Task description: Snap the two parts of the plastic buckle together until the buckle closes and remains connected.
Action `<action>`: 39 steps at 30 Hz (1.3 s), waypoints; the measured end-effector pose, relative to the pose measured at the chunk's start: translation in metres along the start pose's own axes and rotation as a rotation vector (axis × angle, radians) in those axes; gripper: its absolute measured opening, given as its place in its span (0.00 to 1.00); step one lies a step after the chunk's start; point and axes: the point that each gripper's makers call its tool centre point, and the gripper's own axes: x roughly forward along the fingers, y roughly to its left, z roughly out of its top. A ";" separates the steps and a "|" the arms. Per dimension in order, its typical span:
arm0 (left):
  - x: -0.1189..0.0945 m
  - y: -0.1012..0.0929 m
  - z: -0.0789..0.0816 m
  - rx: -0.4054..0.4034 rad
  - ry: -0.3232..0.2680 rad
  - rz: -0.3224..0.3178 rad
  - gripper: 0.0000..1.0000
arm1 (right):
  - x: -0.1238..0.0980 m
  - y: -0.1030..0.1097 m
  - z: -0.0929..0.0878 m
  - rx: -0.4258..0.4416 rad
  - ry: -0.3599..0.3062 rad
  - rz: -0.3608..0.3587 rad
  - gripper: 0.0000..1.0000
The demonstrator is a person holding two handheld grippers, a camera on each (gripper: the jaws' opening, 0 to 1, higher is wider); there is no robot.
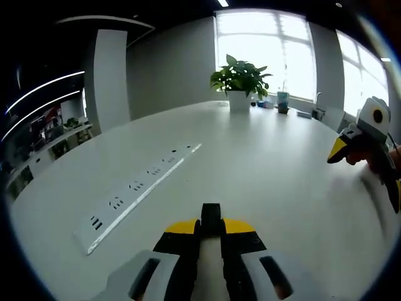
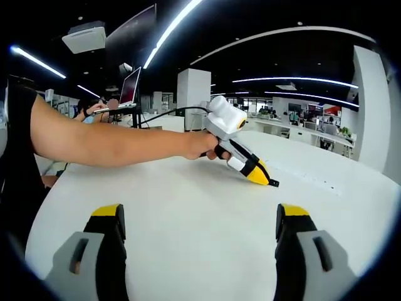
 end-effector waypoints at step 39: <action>-0.014 0.004 0.012 -0.072 -0.124 0.100 1.00 | 0.001 0.001 -0.002 0.000 0.009 0.005 1.00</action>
